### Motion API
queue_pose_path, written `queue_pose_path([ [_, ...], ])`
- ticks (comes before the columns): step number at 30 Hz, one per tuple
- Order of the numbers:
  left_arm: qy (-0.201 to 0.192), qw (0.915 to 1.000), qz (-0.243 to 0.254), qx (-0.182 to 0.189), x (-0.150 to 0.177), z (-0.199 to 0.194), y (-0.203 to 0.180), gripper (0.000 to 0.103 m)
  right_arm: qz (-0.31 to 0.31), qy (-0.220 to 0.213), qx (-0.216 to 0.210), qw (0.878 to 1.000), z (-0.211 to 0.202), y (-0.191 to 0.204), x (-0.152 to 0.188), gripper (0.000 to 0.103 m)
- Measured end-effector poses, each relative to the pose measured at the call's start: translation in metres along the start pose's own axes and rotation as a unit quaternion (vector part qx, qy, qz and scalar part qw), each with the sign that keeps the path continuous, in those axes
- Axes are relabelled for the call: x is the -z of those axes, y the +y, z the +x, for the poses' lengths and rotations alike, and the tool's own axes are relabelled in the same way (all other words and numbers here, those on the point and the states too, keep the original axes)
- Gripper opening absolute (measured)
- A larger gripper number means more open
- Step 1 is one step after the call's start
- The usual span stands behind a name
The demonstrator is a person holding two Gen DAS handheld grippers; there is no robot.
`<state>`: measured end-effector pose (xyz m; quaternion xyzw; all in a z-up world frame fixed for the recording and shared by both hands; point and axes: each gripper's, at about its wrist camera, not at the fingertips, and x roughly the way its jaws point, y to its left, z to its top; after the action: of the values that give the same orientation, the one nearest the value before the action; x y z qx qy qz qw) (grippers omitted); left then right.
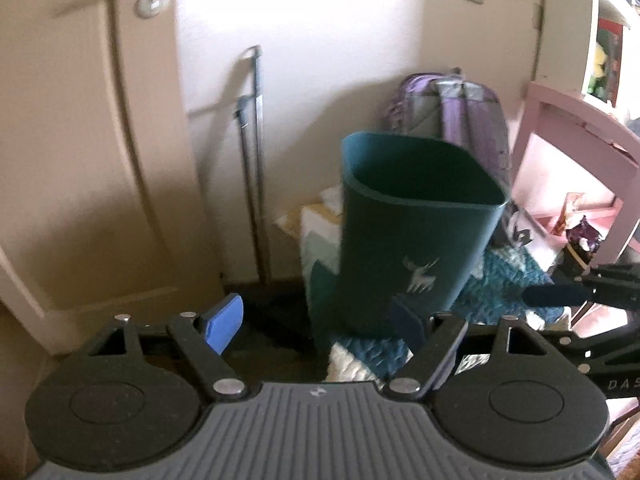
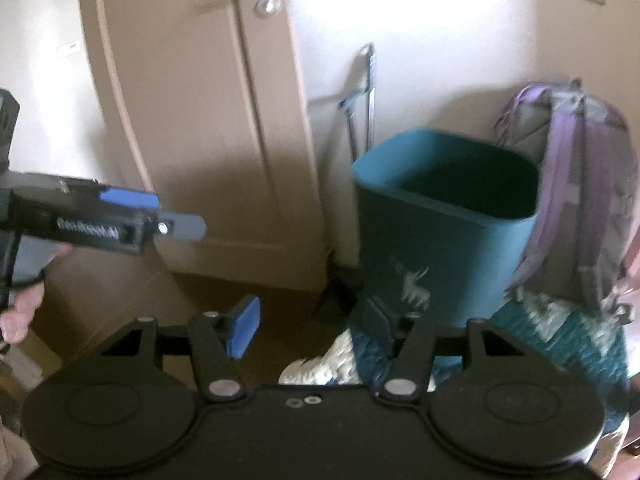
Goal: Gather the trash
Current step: 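Withdraw both tools from the bin and turn down toward the floor, then grasp crumpled white paper with the left tool while the right tool grasps a white sock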
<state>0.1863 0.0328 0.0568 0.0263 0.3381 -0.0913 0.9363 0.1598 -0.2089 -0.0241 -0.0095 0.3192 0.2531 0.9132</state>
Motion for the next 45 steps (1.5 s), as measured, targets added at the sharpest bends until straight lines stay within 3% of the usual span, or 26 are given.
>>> queue_pose_path([
  [5, 0.010, 0.9995, -0.024, -0.020, 0.043, 0.005, 0.037, 0.082, -0.014, 0.035, -0.008, 0.999, 0.034, 0.016, 0.036, 0.058],
  [9, 0.019, 0.9984, -0.029, -0.044, 0.076, 0.020, 0.065, 0.099, -0.012, 0.068, -0.022, 0.997, 0.070, 0.022, 0.067, 0.058],
  [14, 0.038, 0.9960, -0.055, -0.059, 0.114, 0.050, 0.100, 0.099, -0.016, 0.117, -0.037, 0.992, 0.117, 0.030, 0.113, 0.058],
  [23, 0.103, 0.9862, -0.108, -0.072, 0.191, 0.143, 0.153, 0.099, -0.013, 0.220, -0.050, 0.974, 0.214, 0.037, 0.201, 0.058],
  [27, 0.143, 0.9778, -0.129, -0.083, 0.227, 0.197, 0.171, 0.099, -0.025, 0.263, -0.063, 0.962, 0.258, 0.041, 0.236, 0.058],
  [29, 0.173, 0.9690, -0.144, -0.101, 0.247, 0.227, 0.179, 0.099, -0.060, 0.287, -0.076, 0.953, 0.279, 0.050, 0.256, 0.058],
  [39, 0.289, 0.9194, -0.240, -0.116, 0.336, 0.349, 0.215, 0.099, -0.140, 0.392, -0.125, 0.900, 0.370, 0.078, 0.350, 0.058],
  [43, 0.333, 0.8921, -0.279, -0.123, 0.371, 0.385, 0.234, 0.099, -0.169, 0.415, -0.137, 0.883, 0.397, 0.085, 0.379, 0.058],
  [45, 0.353, 0.8713, -0.318, -0.125, 0.389, 0.403, 0.245, 0.099, -0.169, 0.421, -0.137, 0.880, 0.408, 0.087, 0.388, 0.058],
])
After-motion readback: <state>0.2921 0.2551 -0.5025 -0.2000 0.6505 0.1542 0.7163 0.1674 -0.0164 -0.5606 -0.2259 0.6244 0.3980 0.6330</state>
